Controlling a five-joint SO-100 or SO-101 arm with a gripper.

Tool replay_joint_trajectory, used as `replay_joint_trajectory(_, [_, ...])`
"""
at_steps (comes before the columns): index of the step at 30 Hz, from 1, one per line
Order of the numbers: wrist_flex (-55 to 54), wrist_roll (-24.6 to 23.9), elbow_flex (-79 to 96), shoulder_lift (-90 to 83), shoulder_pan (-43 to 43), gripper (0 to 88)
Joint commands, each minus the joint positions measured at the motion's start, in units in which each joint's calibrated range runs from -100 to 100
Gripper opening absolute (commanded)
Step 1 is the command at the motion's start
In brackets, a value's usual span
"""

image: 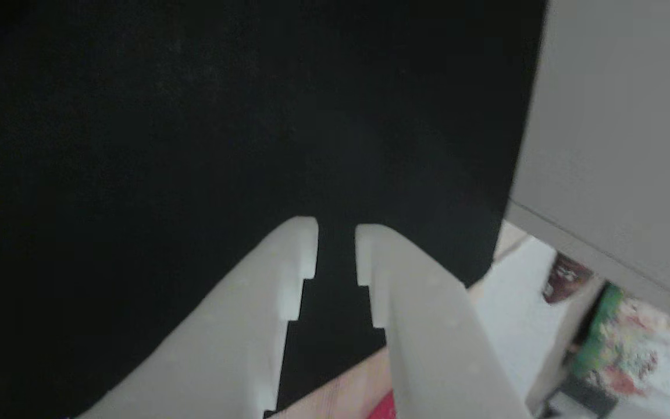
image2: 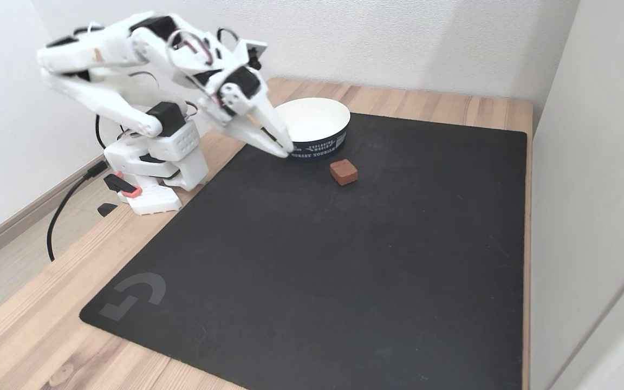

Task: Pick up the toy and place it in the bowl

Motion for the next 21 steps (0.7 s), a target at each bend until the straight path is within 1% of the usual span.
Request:
replay_joint_trajectory(1, [-0.4, 0.0, -9.3, 7.6, -4.0, 2.4])
replay_joint_trajectory(9, [-0.4, 0.2, -23.4, 24.1, -8.9, 2.4])
replay_joint_trajectory(21, [-0.2, 0.3, -37.7, 45.5, -14.9, 2.3])
